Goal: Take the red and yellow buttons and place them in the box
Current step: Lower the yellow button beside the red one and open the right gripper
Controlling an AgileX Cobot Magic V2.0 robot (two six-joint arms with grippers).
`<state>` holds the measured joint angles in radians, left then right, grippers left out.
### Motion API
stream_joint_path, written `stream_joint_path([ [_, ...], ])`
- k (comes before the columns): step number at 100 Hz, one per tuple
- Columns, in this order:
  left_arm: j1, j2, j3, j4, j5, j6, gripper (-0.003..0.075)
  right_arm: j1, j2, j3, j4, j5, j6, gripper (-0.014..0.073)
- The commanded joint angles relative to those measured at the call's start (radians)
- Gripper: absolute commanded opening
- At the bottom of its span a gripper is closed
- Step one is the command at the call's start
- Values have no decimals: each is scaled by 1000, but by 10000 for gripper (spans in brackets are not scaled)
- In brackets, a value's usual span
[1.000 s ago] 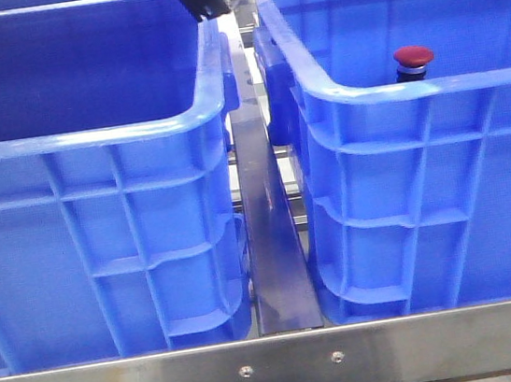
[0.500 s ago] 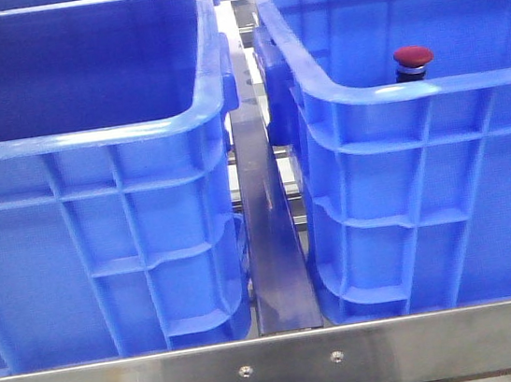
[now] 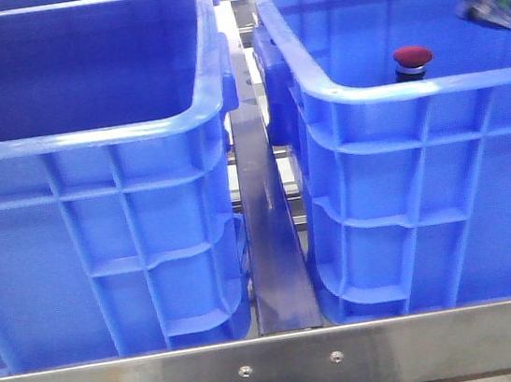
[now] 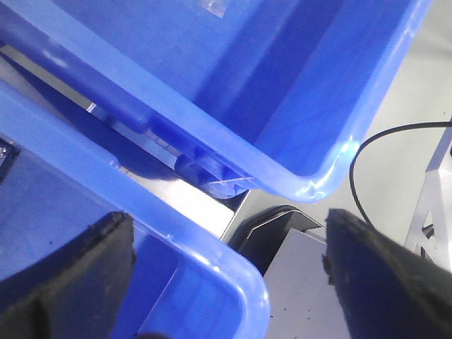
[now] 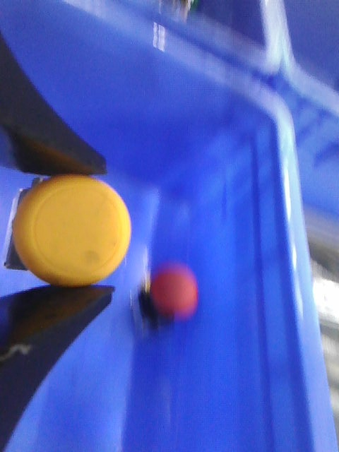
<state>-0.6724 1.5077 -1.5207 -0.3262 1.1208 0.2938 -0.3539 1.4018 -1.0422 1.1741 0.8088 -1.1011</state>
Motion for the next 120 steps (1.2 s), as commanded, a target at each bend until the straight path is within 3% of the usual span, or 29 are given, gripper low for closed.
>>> stream_joint_path([
  [1, -4, -39, -25, -34, -34, -6, 532, 6, -40, -35, 20, -129, -54, 202],
  [20, -4, -39, -25, -34, -40, -6, 533, 52, -21, -34, 21, -269, -138, 202],
  [34, -4, -39, -25, -34, -40, -6, 532, 110, 8, -34, 30, -448, -215, 202],
  [63, -4, -39, -25, -34, -48, -6, 532, 131, 114, -36, 44, -598, -225, 202],
  [120, -4, -39, -25, -34, -82, -6, 532, 134, 299, -120, 131, -591, -225, 202],
])
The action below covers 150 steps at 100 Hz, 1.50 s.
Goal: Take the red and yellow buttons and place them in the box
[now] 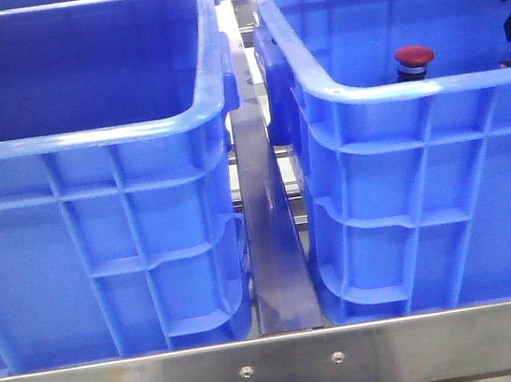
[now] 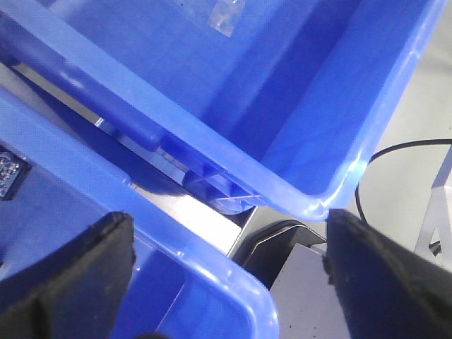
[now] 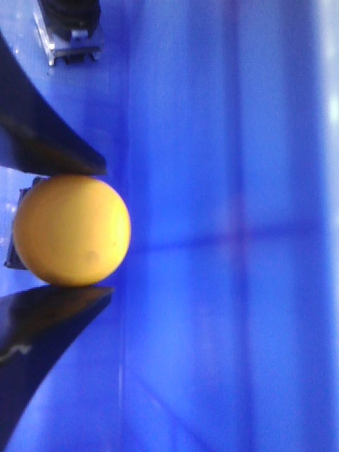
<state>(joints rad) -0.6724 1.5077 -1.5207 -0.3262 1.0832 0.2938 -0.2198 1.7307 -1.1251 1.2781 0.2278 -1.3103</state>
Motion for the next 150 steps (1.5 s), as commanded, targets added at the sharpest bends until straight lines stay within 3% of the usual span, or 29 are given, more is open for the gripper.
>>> stream_joint_path([
  [1, -4, -39, -25, -34, -45, -6, 533, 0, -29, -37, 27, -10, -16, 202],
  [18, -4, -39, -25, -34, -45, -6, 533, 0, -21, -37, 27, -8, -23, 230],
  [40, -4, -39, -25, -34, -47, -6, 532, 0, -21, -37, 27, 8, -23, 548],
  [50, -4, -39, -25, -34, -47, -6, 532, 0, -21, -37, 27, 7, -23, 599],
  [83, -4, -39, -25, -34, -47, -6, 532, 0, -71, -35, 27, 17, -23, 598],
  [117, -4, -39, -25, -34, -79, -6, 531, 0, -330, 105, 22, 48, -23, 598],
  [128, -4, -39, -25, -34, -105, -6, 498, 0, -425, 172, 21, 48, -23, 593],
  [137, -4, -39, -19, -34, -132, -14, 457, 0, -504, 223, 17, 53, -23, 508],
  [150, -3, -39, -16, -22, -153, -39, 363, 0, -615, 298, 17, 66, -23, 228],
])
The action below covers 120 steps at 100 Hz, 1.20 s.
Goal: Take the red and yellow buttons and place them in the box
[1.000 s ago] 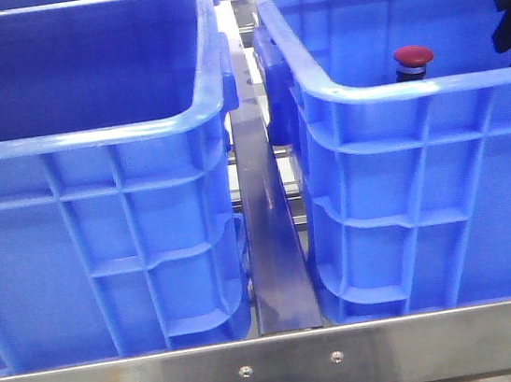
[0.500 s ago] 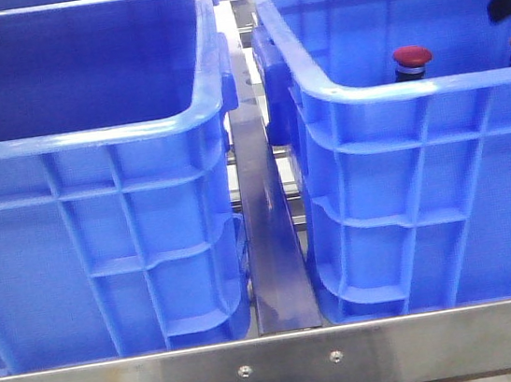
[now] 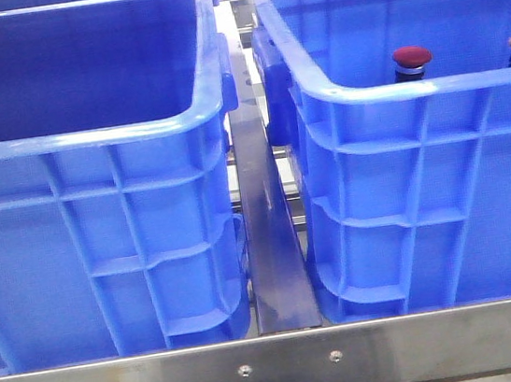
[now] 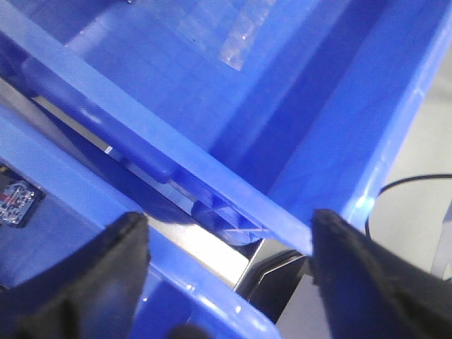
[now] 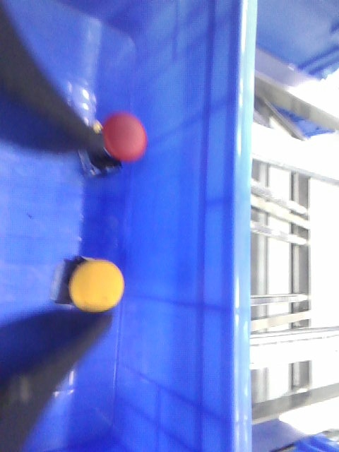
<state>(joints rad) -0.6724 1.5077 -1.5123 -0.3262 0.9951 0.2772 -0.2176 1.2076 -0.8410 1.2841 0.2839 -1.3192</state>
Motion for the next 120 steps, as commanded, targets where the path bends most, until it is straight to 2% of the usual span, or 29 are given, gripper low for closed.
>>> stream_joint_path([
  [1, -3, -39, -25, -22, -65, -23, 355, -2, -98, 18, 11, 15, -14, 212],
  [9, -3, -41, -22, 4, -74, -35, 251, -2, -169, 63, 11, 46, -14, 40],
  [18, -1, -55, 4, 45, -130, -65, 101, -2, -241, 110, 11, 92, -14, -98],
  [26, 10, -82, 48, 57, -194, -75, -22, -2, -299, 144, 11, 130, -13, -99],
  [45, 98, -183, 186, 57, -295, -91, -20, -2, -431, 202, 8, 136, -13, -100],
  [74, 344, -395, 408, 60, -399, -91, -20, -2, -577, 220, 8, 159, -13, -100],
  [104, 541, -675, 660, 64, -592, -91, -20, 3, -603, 233, 10, 200, -13, -100],
  [120, 587, -838, 777, 64, -662, -91, -20, 77, -605, 256, 32, 133, -13, -100],
])
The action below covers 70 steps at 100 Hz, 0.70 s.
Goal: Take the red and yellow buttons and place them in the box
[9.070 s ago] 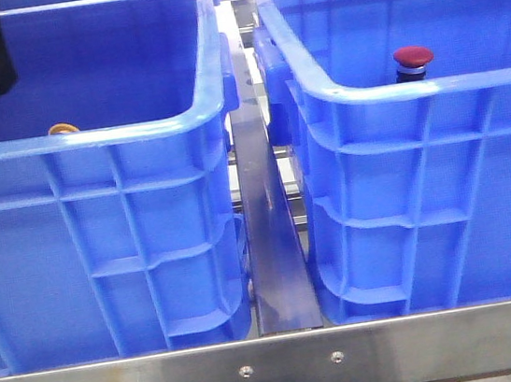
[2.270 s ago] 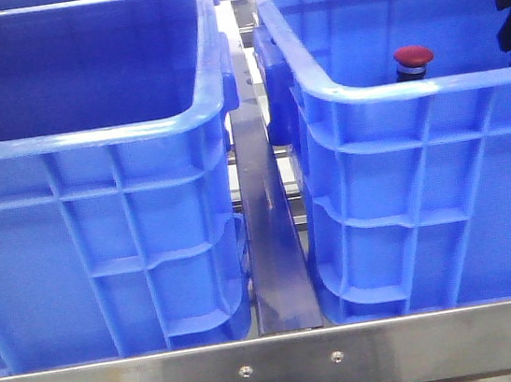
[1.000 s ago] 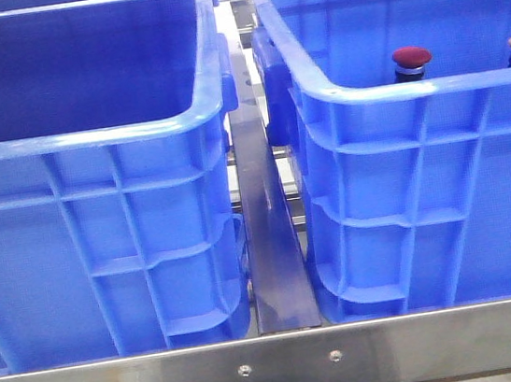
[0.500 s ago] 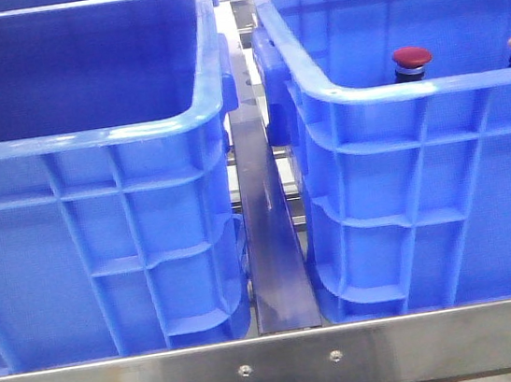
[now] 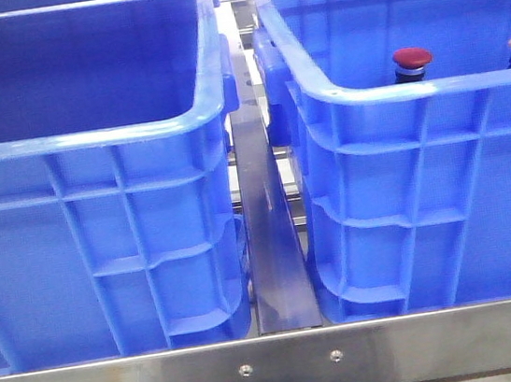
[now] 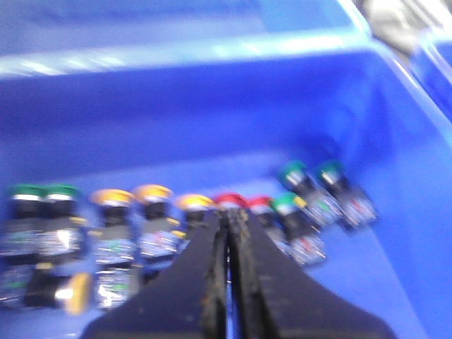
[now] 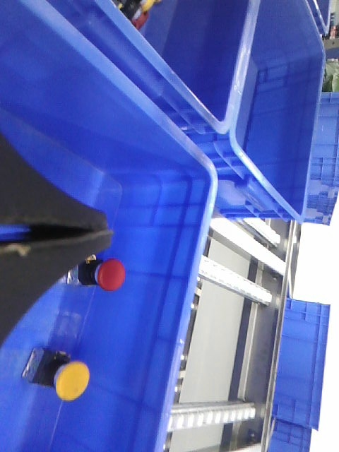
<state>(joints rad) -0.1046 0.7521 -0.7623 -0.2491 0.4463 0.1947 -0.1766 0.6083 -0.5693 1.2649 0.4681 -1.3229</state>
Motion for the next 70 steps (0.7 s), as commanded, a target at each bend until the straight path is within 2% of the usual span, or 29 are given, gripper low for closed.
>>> stream_joint_path([
  [1, 19, -96, 32, -13, -115, -9, -20, 40, -6, -13, 51, -53, -10, -100],
  [18, 24, -251, 128, -13, -127, -9, -20, 120, -6, 15, 53, -52, -10, -100],
  [33, 24, -378, 204, -13, -168, -9, -20, 128, -49, 61, 70, -74, -10, -100],
  [70, 24, -598, 345, -13, -234, -9, -20, 128, -386, 237, 71, -144, -10, -100],
])
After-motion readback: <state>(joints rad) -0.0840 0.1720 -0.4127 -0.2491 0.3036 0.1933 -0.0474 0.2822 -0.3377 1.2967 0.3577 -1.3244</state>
